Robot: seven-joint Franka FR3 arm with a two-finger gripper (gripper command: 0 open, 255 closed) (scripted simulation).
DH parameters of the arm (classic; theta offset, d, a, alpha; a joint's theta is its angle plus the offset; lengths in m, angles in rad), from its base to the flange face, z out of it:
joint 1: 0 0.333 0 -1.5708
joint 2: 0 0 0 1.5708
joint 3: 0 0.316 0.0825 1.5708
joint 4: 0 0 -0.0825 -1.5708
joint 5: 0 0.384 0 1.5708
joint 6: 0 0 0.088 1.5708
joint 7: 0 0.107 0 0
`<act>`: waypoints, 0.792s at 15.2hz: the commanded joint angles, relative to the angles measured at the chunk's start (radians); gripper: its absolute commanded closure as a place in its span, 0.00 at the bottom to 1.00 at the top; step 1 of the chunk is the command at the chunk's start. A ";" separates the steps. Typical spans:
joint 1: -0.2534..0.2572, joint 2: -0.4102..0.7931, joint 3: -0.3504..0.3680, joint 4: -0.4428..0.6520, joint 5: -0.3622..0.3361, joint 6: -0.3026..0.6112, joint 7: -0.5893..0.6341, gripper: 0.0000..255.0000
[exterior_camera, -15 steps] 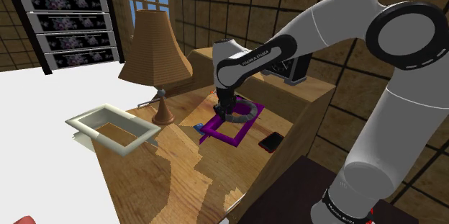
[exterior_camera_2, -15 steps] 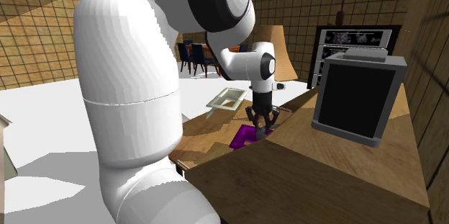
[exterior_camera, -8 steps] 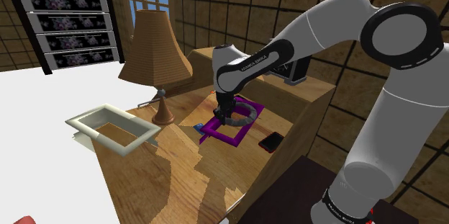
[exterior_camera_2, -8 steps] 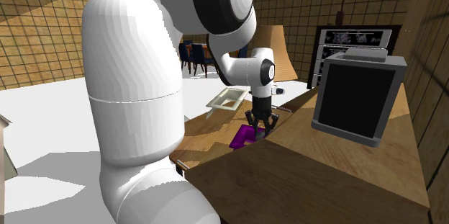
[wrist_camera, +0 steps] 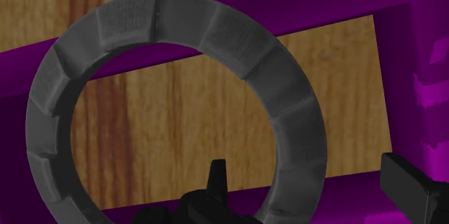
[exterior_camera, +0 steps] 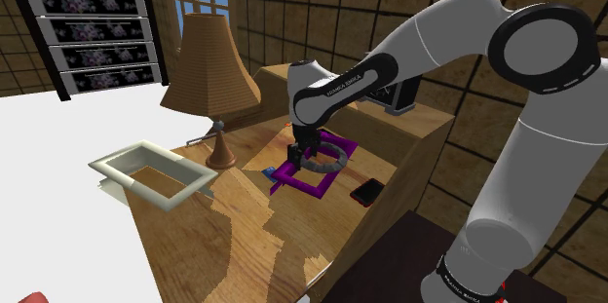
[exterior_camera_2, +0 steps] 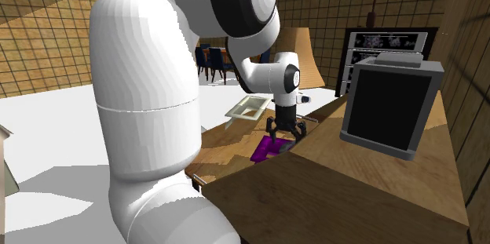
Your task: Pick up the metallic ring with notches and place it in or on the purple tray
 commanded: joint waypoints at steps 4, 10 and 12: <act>0.003 -0.045 0.004 0.055 0.018 -0.099 -0.012 0.00; 0.004 -0.055 0.005 0.071 0.022 -0.124 -0.015 0.00; 0.004 -0.055 0.005 0.071 0.022 -0.124 -0.015 0.00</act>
